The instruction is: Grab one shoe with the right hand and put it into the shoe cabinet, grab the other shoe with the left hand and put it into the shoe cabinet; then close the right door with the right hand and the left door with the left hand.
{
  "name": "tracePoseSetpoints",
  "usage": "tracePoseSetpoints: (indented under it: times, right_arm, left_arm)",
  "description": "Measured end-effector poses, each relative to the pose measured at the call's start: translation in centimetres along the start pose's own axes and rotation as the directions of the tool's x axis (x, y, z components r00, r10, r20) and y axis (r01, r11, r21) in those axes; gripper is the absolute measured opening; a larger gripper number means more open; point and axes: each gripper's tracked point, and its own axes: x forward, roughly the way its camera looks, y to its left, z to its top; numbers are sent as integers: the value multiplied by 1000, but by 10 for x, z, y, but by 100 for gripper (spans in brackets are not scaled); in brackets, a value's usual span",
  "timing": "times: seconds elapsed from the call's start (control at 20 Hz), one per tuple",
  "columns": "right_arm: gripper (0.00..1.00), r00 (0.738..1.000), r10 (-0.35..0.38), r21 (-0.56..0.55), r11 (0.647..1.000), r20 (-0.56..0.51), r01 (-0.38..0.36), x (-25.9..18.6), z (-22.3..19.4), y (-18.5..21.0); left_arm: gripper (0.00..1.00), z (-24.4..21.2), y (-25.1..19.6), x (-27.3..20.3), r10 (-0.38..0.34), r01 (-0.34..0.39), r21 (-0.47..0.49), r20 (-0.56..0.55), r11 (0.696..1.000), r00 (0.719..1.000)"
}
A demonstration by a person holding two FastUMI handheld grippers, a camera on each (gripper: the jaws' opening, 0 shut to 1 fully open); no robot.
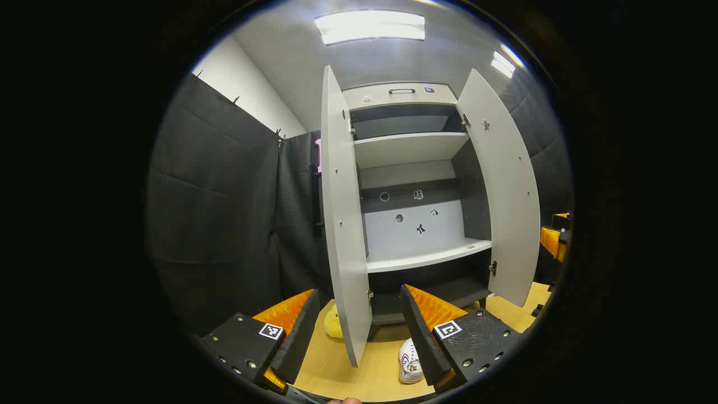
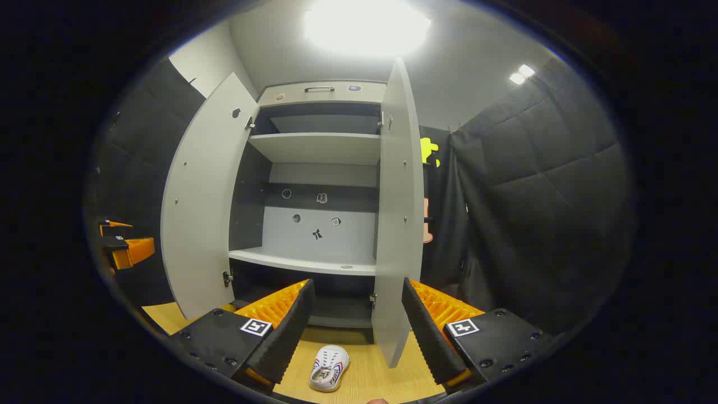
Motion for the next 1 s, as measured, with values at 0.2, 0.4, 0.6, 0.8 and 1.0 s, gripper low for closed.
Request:
tracePoseSetpoints:
  times: [0.2, 0.4, 0.6, 0.8, 1.0]
  right_arm:
    - [98, 1000, -1, -2, 1000, -7, 1, 3, 0, 1]
    - [98, 1000, -12, 6, 1000, -6, 12, 3, 0, 0]
    - [98, 1000, -13, 21, 1000, -12, 13, 4, 0, 5]
    - [97, 1000, -4, 37, 999, -22, 5, 11, 0, 16]
    - [97, 997, 23, 17, 1000, -68, -22, 33, -14, 30]
  left_arm:
    - [78, 3, -3, 3, -15, 15, -1, 8, 1000, 1000]
    - [78, 8, -3, 4, -19, 19, -1, 25, 1000, 1000]
    - [78, 11, -1, 4, -20, 20, 0, 32, 1000, 999]
    - [78, 15, 5, 0, -18, 18, 2, 41, 1000, 999]
    - [78, 16, 6, -1, -3, 3, 1, 47, 1000, 999]
